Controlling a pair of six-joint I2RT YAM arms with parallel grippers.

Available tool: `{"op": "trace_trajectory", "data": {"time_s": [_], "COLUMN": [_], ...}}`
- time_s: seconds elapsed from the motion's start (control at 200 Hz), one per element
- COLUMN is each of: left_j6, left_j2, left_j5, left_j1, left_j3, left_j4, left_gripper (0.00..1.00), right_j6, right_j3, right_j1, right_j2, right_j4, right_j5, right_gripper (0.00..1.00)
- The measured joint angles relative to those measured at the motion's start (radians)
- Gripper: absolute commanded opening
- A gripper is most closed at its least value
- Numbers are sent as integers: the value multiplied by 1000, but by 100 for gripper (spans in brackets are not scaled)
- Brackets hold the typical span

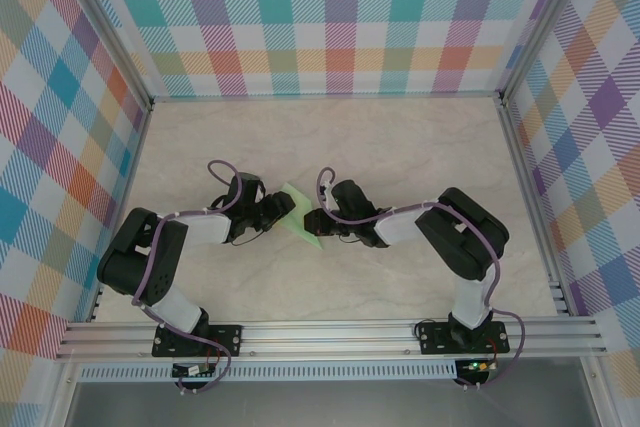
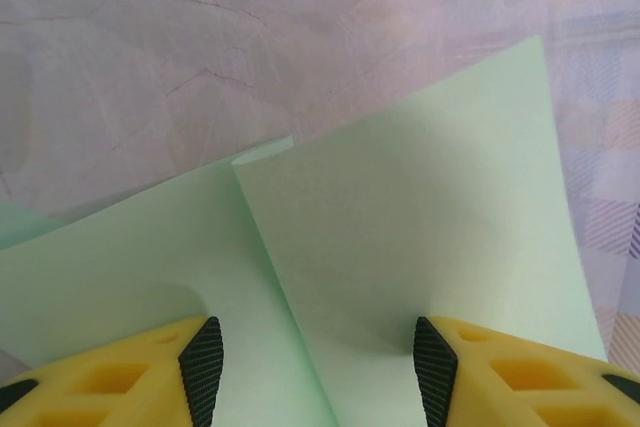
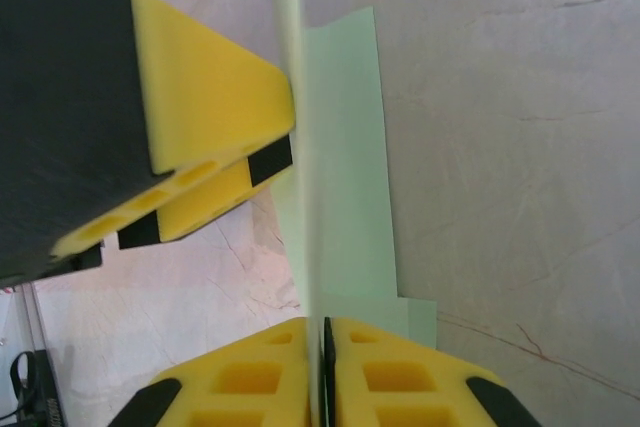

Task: Fold a paper plane with a square sheet of paper (pick it up from the middle)
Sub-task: Fold the wing for the fifth time at the center of the table.

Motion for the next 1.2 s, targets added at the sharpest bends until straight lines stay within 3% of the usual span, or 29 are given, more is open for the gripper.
{"op": "trace_trajectory", "data": {"time_s": [0.235, 0.48, 0.84, 1.2], "left_j6": [-14, -6, -4, -23], "left_j2": [-176, -332, -307, -179], "left_j5": [-48, -110, -104, -65], "left_j1": [0, 0, 0, 0], "left_j3": [-40, -68, -80, -29], "left_j4": [-70, -161, -187, -174], "left_gripper": [71, 71, 74, 75], "right_j6": [-25, -85, -195, -274], "right_j3": [29, 75, 137, 171], "right_j1": [1, 10, 23, 26], "right_j2": [5, 47, 90, 98], "right_j4": [-10, -44, -134, -207], "right_j5": [-20, -68, -113, -116], "right_gripper": [5, 6, 7, 8]}}
